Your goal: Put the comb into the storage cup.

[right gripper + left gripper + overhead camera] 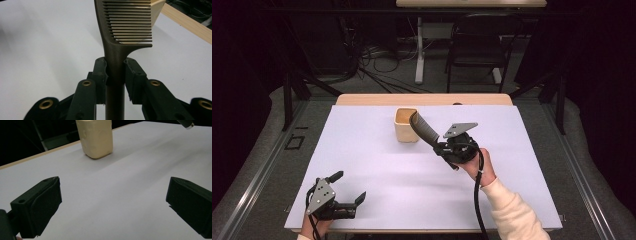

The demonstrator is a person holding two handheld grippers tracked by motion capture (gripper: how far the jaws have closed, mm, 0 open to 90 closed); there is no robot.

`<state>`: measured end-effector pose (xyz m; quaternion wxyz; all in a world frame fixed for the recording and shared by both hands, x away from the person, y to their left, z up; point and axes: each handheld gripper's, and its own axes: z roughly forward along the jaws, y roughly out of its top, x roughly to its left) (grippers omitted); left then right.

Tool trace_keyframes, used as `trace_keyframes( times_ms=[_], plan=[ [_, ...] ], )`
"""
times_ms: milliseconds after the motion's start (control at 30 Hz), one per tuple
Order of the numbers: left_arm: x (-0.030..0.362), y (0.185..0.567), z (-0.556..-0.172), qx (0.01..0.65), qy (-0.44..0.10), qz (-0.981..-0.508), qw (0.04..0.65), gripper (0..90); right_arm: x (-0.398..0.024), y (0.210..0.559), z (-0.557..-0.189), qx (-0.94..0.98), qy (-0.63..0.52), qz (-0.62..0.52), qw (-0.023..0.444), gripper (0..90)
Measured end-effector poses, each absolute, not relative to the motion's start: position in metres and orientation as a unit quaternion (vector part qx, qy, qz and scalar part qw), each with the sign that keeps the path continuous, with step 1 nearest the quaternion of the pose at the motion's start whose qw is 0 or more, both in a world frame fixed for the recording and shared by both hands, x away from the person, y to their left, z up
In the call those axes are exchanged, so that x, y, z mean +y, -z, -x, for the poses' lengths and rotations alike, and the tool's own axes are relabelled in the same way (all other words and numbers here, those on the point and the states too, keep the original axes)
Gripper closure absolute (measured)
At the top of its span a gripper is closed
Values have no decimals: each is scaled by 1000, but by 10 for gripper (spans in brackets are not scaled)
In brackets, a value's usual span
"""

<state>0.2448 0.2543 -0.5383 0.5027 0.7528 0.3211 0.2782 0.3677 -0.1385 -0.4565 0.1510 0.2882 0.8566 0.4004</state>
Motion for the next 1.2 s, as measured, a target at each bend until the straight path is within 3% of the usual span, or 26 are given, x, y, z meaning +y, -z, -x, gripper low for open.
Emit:
trace_keyframes(
  times_ms=[1200],
  plan=[
    [254, 539, -245, 321, -277, -755, 500, 2, -131, 454, -374, 813, -461, -292, 203, 720]
  ],
)
